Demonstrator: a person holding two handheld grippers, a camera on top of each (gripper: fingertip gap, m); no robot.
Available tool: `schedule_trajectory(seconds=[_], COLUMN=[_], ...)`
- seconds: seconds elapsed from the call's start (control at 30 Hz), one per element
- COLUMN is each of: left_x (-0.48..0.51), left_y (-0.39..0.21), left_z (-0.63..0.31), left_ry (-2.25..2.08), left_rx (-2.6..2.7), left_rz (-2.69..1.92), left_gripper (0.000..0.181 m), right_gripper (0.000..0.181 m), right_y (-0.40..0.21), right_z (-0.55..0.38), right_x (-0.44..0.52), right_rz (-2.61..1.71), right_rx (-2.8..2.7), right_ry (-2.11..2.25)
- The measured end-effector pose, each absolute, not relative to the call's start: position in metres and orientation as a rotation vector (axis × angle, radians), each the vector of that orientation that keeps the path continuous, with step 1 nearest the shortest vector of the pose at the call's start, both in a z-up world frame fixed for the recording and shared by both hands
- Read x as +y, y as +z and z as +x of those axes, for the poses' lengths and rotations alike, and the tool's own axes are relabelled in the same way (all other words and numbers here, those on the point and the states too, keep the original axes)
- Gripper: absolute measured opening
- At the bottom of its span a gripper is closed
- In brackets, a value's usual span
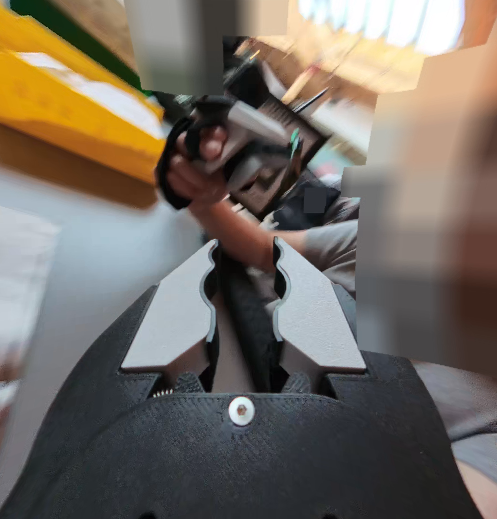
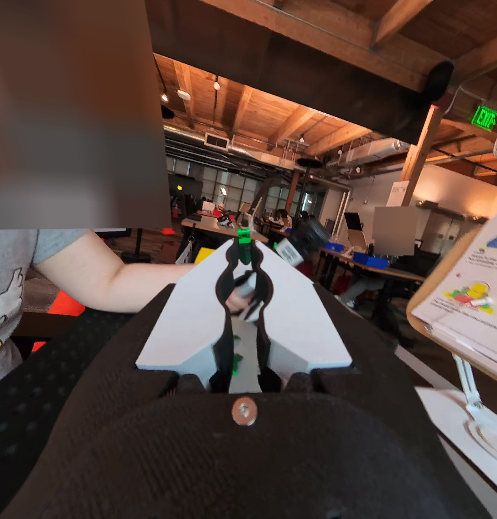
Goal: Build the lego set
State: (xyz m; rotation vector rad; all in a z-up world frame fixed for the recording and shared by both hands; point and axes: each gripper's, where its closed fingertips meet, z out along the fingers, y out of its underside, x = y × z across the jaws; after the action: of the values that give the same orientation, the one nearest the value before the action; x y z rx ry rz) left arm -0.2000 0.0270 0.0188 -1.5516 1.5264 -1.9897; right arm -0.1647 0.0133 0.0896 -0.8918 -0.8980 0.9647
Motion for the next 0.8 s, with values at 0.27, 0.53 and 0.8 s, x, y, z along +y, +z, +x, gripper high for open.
schedule_trajectory(seconds=[0.27, 0.53, 0.8], left_x=[0.005, 0.008, 0.001], left_y=[-0.076, -0.138, -0.16], left_z=[-0.228, -0.235, -0.238], left_ry=[-0.818, -0.342, -0.225], left_rx=[2.254, 2.388, 2.491], left_rz=[-1.51, -1.848, -1.834], left_gripper=[0.009, 0.022, 0.018], right_gripper=[0.006, 0.006, 0.006], right_y=[0.05, 0.053, 0.056], right_z=[-0.12, -0.101, -0.089], right_x=[0.062, 0.065, 0.068], right_rz=[-1.091, -1.092, -1.088], right_rx=[-0.805, -0.768, -0.736], right_ry=[0.937, 0.916, 0.897])
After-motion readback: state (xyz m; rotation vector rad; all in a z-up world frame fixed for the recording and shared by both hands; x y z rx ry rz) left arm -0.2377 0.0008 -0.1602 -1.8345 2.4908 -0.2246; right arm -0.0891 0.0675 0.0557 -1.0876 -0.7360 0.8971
